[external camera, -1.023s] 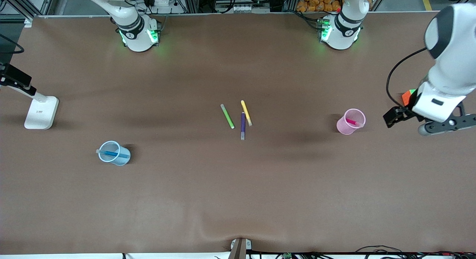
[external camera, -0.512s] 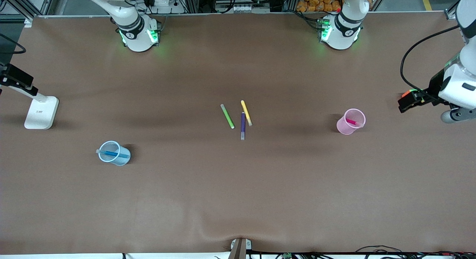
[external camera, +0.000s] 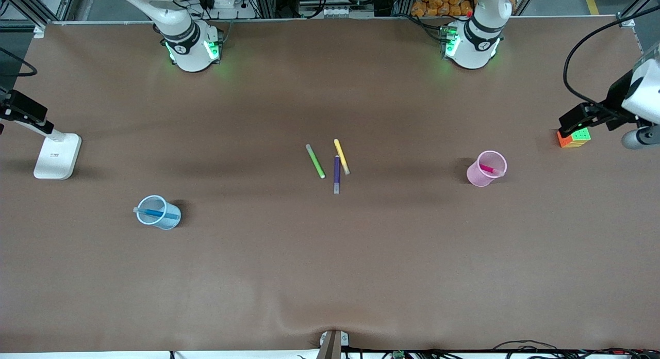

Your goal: Place pink and blue markers in matching cups

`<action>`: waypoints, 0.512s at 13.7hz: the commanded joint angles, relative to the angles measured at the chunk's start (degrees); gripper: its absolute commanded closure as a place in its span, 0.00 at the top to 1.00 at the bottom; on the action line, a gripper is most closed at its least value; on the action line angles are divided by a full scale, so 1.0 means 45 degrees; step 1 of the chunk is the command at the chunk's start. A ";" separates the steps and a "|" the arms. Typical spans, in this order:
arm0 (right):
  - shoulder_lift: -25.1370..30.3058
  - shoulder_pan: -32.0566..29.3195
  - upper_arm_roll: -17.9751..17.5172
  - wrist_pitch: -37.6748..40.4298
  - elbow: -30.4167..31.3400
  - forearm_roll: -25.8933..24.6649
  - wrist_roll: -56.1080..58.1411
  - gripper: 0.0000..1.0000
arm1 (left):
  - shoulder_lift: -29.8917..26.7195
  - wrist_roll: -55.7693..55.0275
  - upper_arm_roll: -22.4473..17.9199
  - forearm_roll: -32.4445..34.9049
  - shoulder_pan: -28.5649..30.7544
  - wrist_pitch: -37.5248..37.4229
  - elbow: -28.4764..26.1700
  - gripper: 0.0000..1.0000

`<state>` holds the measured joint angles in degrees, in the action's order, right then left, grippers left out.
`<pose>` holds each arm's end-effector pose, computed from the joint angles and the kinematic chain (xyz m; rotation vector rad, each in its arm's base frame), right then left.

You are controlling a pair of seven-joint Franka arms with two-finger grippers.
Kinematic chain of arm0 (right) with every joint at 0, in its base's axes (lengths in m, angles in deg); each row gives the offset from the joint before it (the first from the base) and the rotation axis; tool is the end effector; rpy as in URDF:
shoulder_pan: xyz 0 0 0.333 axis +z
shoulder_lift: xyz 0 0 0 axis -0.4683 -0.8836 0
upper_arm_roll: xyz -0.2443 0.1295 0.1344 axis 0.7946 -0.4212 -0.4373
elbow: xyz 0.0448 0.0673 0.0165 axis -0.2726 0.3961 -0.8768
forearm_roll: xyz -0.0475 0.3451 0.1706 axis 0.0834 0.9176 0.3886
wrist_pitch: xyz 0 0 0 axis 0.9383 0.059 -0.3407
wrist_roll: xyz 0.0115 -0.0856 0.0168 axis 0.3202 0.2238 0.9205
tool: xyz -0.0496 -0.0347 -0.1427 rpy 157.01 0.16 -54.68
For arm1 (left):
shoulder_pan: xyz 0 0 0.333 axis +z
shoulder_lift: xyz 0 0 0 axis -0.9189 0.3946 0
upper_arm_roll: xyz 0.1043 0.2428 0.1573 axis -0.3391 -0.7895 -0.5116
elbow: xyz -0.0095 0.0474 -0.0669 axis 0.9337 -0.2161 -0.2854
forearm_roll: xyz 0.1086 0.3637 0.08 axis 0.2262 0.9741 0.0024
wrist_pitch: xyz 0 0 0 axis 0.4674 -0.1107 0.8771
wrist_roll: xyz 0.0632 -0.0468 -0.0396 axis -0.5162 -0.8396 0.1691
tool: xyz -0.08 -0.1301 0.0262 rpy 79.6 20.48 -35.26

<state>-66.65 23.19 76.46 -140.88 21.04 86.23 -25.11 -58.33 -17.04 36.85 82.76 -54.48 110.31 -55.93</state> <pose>0.5591 -0.0394 0.6057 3.1382 0.0148 0.0752 0.5530 -0.0355 0.5753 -3.0592 -0.1495 -0.0302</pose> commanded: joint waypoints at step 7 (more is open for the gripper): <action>-0.0051 -0.0198 -0.0139 0.0002 -0.0126 0.0247 -0.0080 1.00 | -0.2717 0.1127 -0.2447 -0.0754 -0.2685 -0.0884 -0.2365 1.00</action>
<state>-66.66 23.19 76.46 -140.90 21.04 86.23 -25.11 -65.25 -12.81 29.68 80.29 -62.87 106.06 -60.88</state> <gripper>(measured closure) 0.000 0.000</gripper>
